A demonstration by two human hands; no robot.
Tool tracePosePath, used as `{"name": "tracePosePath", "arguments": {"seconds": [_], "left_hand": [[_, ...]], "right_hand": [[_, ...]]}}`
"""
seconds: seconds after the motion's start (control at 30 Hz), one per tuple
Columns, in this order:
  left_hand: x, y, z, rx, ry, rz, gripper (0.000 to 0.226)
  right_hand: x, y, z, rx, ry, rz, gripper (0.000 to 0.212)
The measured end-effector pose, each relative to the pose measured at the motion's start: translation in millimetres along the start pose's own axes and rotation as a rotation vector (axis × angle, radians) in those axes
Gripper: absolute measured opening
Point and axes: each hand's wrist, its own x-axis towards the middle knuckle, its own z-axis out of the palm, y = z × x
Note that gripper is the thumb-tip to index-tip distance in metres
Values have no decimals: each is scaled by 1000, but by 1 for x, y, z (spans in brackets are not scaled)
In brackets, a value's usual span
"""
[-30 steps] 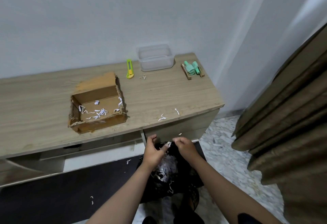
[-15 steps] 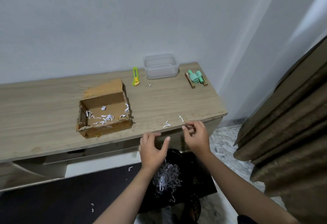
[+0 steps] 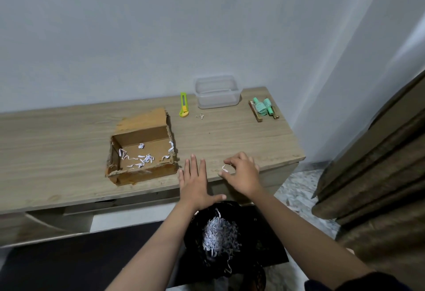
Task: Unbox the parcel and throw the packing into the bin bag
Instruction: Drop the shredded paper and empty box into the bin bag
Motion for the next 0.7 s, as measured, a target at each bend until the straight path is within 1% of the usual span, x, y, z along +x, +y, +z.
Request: {"name": "tracePosePath", "arguments": {"seconds": [0.07, 0.1, 0.2, 0.27, 0.37, 0.43, 0.47, 0.5, 0.57, 0.63, 0.7], "left_hand": [[0, -1, 0, -3, -6, 11, 132], [1, -3, 0, -11, -7, 18, 132], [0, -7, -1, -65, -4, 45, 123], [-3, -12, -3, -155, 46, 98, 109], [-19, -25, -5, -348, 214, 183, 79], [-36, -36, -1, -389, 404, 207, 56], [-45, -42, 1, -375, 502, 194, 49], [-52, -47, 3, -358, 583, 157, 48], [-63, -59, 3, -338, 671, 25, 58], [-67, -77, -2, -360, 692, -121, 76], [-65, -96, -11, -398, 677, -223, 93]], "right_hand": [[3, -2, 3, 112, -30, -68, 18], [3, -4, 4, 139, -47, -92, 11], [1, -5, 2, 117, -81, -119, 12], [-6, -3, -2, 98, -93, -131, 14], [-24, 3, -4, 115, -91, -116, 16], [-38, 11, 2, 127, -78, -69, 19], [-44, 15, 6, 128, -78, -46, 20], [-49, 18, 11, 116, -94, -22, 22], [-54, 21, 21, 60, -160, 14, 21], [-57, 19, 27, 8, -203, 14, 22], [-58, 14, 31, 3, -196, 5, 23]]}}
